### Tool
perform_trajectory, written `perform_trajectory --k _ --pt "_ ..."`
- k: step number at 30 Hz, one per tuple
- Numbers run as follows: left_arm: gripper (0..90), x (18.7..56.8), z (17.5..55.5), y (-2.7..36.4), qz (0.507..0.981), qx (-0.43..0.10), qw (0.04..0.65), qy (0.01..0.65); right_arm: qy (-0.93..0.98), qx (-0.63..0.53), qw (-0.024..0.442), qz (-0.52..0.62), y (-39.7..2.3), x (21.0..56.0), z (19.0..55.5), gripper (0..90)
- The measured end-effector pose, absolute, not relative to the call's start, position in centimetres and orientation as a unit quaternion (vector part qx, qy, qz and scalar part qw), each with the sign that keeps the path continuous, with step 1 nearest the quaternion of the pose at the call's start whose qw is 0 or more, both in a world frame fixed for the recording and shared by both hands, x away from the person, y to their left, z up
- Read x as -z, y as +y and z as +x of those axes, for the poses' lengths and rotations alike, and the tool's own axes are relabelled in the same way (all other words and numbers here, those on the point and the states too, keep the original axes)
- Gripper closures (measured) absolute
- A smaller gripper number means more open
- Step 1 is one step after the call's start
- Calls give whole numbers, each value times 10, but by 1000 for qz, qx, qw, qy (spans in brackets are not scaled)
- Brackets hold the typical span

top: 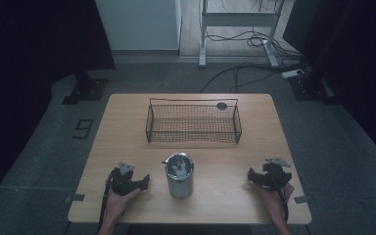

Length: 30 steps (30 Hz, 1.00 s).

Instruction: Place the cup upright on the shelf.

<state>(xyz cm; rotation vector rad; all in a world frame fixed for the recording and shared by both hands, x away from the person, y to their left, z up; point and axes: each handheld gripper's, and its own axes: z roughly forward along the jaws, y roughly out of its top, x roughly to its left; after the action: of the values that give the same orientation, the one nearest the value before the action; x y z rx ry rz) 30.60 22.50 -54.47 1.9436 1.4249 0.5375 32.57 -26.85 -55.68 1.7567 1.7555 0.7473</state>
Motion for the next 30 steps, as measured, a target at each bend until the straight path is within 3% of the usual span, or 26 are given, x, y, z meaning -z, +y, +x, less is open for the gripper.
perform_trajectory --k 17,30 --pt "111 510 282 209 741 -212 410 488 654 -278 270 649 -270 557 327 0" --pt "59 491 266 197 753 -177 449 448 655 -278 270 649 -270 557 327 0"
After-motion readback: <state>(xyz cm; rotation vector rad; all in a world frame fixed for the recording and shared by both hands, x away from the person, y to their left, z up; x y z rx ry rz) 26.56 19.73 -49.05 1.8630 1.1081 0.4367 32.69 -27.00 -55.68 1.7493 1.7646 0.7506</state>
